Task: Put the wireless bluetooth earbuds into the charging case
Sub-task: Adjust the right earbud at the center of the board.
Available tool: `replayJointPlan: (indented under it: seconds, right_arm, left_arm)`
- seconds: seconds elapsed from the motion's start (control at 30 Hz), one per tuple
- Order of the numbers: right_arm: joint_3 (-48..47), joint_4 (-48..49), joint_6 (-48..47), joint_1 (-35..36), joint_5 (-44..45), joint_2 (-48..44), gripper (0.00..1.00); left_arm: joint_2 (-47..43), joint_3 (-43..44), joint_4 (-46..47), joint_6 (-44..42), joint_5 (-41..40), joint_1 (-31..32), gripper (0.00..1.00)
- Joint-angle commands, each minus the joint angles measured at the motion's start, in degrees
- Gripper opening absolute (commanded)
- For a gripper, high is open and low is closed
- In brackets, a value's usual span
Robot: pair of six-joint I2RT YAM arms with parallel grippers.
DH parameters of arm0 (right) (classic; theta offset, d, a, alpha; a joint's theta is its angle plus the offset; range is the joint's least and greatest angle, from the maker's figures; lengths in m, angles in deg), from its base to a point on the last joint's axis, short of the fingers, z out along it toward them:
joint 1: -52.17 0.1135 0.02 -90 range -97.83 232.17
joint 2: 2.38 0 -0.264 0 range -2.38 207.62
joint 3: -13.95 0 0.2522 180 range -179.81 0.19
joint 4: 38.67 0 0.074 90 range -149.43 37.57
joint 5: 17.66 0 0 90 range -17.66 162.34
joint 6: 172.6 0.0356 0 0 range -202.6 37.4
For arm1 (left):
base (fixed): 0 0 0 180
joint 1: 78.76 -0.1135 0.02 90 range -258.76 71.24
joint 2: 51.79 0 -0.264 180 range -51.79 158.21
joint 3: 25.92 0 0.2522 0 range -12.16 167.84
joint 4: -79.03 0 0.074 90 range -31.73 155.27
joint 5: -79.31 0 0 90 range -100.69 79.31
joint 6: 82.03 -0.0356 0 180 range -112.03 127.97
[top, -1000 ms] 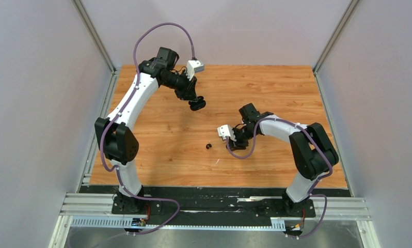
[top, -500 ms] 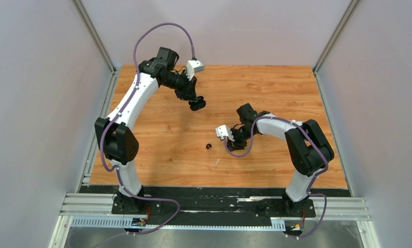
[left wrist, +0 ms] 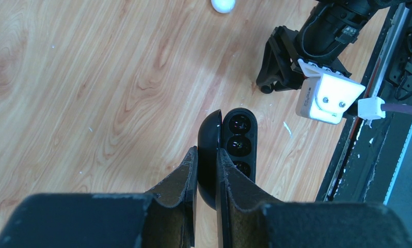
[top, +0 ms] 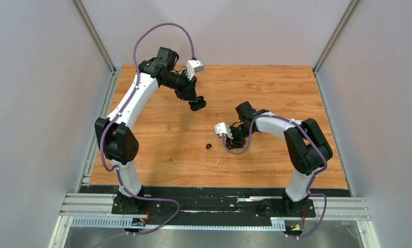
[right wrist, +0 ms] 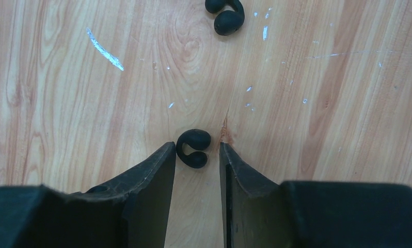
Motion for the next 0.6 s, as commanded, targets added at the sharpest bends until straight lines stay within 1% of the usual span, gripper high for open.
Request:
replayJointPlan:
  seconds: [0.0, 0.23, 0.43, 0.57]
  right_arm:
    - [-1.28, 0.04, -0.89, 0.3, -1.19, -2.66, 0.36]
    - [-1.34, -3.75, -2.32, 0.3, -3.4, -4.83, 0.37]
    - [-2.07, -6.46, -3.06, 0.3, -4.97, -4.01, 0.35]
    - [-2.39, -6.5, -3.8, 0.3, -5.93, -3.21, 0.36]
  left_arm:
    - [-1.12, 0.19, 0.55, 0.91, 1.3, -0.18, 0.0]
    - [-1.33, 0.15, 0.27, 0.65, 1.59, -0.21, 0.0]
    - [-1.33, 0.13, 0.35, 0.88, 2.01, -0.18, 0.0]
    - [-1.48, 0.05, 0.27, 0.86, 1.92, -0.17, 0.0]
